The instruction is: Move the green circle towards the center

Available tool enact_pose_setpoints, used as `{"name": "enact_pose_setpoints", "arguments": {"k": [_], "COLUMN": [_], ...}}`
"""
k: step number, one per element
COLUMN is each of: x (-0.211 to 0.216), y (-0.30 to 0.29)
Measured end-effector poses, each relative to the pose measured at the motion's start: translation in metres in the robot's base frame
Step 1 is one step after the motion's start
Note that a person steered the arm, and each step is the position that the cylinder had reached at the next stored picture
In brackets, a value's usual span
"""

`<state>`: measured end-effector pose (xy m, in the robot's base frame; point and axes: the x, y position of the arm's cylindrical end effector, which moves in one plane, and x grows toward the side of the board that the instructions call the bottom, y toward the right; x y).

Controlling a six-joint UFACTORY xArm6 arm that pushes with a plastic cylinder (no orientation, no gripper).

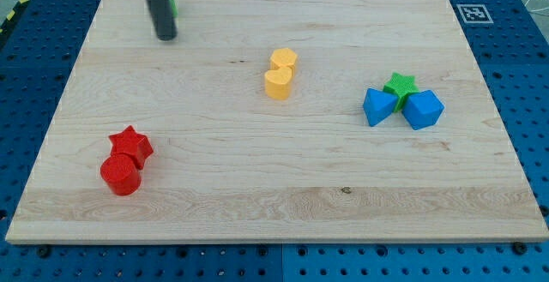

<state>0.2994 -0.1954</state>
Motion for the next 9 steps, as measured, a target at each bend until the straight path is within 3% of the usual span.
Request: {"name": "enact_pose_setpoints", "arguments": {"k": [2, 4, 7, 9], "x": [-0.064, -0.072, -0.031, -0.010], "y": [-0.050, 0.011, 0.105, 0.110]}}
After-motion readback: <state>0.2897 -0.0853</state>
